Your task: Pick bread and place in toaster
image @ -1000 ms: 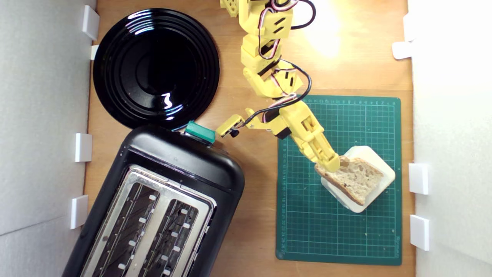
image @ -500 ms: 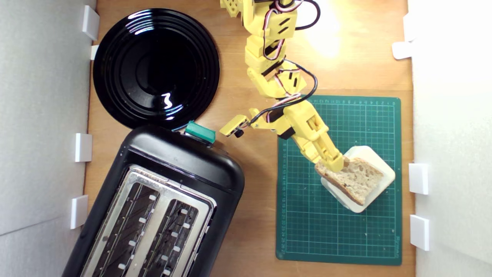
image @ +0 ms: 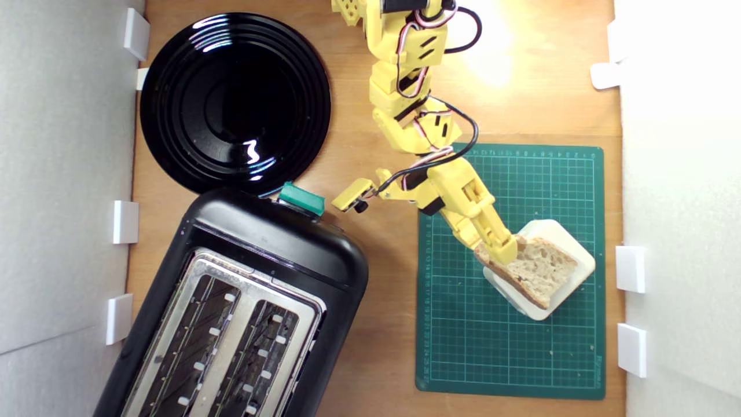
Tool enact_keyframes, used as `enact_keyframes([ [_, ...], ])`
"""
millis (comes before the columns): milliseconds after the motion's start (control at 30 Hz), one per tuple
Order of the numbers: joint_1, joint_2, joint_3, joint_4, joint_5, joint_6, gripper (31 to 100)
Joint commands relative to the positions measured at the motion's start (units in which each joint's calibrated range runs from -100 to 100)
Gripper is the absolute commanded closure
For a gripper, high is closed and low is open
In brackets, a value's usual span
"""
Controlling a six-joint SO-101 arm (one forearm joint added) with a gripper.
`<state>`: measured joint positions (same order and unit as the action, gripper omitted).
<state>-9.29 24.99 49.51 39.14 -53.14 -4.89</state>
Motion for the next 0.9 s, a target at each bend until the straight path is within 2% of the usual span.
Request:
enact_keyframes([
  [0,-1.1,-0.86,-2.26,-0.7,-1.73,0.21,51.6],
  [33,-1.51,-0.61,-2.62,-0.7,-1.73,0.26,51.6],
  [167,-3.2,-0.03,-3.26,-4.96,-1.64,2.25,51.7],
  [433,-3.28,-0.03,-3.17,-4.6,-1.64,2.3,52.2],
  [567,-3.2,-0.03,-3.08,-4.51,-1.64,2.3,60.5],
  [867,-2.96,-0.2,-3.08,-4.6,-1.64,1.93,68.5],
])
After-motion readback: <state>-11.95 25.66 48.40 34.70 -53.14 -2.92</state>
